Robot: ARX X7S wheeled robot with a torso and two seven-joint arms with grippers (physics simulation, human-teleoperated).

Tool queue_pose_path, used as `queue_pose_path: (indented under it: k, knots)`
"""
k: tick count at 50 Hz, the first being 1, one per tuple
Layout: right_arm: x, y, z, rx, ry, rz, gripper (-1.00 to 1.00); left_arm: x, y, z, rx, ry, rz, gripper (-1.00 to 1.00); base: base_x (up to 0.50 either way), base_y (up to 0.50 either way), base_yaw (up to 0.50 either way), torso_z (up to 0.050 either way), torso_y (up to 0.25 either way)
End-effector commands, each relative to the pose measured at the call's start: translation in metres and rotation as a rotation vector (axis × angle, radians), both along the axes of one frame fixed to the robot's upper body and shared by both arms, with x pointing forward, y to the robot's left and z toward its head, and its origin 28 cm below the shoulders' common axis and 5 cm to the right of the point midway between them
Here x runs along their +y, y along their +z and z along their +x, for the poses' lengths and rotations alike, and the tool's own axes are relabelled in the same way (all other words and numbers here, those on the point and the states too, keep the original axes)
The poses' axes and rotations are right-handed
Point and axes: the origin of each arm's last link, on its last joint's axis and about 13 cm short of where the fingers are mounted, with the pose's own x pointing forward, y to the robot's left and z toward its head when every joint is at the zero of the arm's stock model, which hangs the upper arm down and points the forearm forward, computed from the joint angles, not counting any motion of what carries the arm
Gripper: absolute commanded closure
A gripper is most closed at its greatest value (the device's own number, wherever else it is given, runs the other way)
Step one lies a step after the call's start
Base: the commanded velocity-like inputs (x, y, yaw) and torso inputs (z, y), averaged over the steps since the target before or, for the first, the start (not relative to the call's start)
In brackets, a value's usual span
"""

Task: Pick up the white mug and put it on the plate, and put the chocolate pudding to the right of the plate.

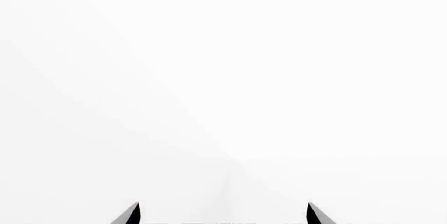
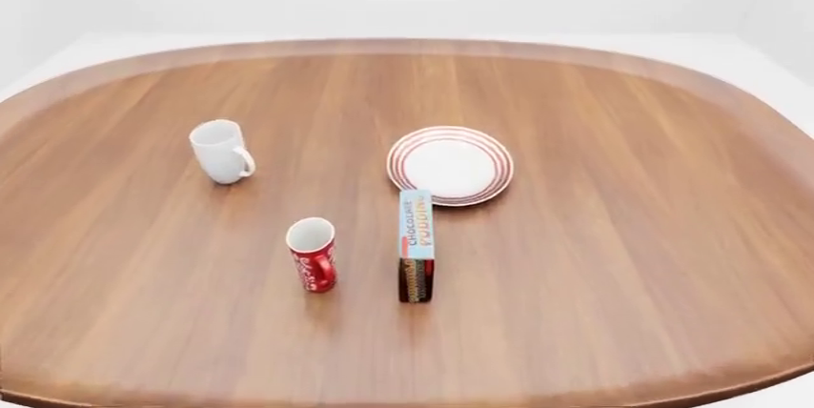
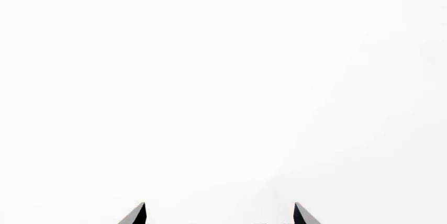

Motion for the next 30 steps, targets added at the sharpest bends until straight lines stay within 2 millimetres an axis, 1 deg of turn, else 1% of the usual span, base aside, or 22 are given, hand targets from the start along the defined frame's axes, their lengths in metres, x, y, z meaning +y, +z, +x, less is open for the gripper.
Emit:
queue_pose_path:
  k: [1, 30]
  knots:
    - [0.0015, -0.0013, -0.0009, 0.01, -0.006, -0.043, -1.0, 0.0006, -0.0022, 0.0013, 0.021, 0.021, -0.003, -1.0, 0.5, 0.0, 0.0, 0.0, 0.0]
    - [0.0019, -0.0044, 0.0014, 0.031, 0.007, -0.061, -1.0, -0.0034, -0.0061, 0.0059, 0.047, 0.002, 0.001, -1.0, 0.5, -0.01, 0.0, 0.0, 0.001]
